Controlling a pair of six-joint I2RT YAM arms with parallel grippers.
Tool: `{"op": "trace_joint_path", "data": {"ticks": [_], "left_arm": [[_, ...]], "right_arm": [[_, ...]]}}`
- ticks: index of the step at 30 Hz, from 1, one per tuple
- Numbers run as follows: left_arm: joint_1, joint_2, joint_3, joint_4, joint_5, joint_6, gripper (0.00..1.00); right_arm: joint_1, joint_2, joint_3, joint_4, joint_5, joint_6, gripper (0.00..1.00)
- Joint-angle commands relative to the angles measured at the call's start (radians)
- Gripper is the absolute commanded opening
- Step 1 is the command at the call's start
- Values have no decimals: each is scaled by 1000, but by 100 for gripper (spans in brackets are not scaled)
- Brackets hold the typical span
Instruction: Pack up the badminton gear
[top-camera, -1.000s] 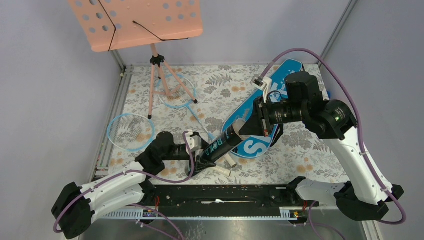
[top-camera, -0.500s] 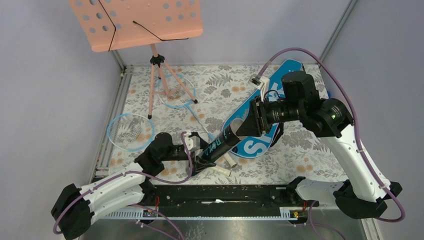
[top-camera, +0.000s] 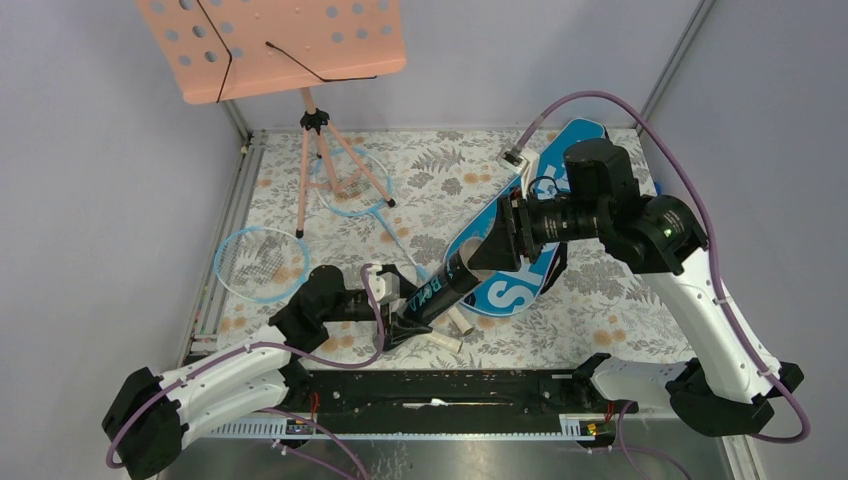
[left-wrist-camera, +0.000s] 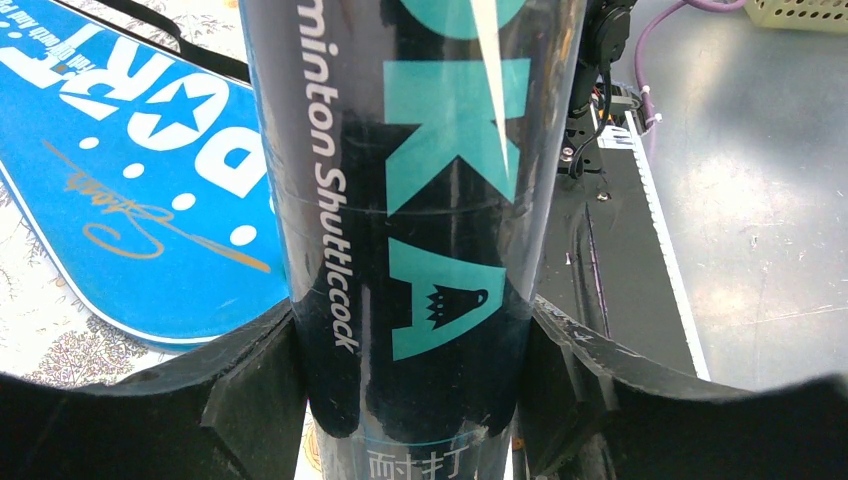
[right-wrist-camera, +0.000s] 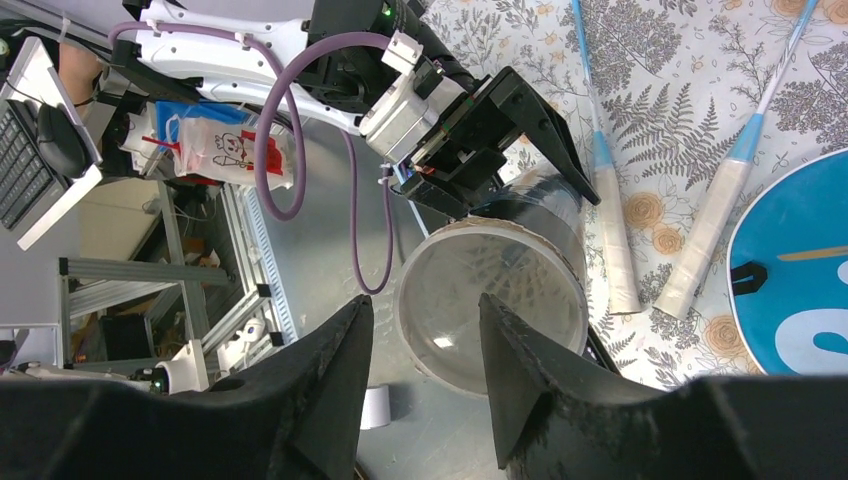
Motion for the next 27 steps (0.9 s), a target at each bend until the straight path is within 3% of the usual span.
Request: {"op": "trace_joint_path", "data": {"ticks": [1,27], "left_arm": [[-1,-18,8,103,41,8,25],[-2,-4,18,103,38,14,24]], "right_arm": [[13,21,39,39,-2,16,52],[158,100,-5,-29,95,21,54]]}}
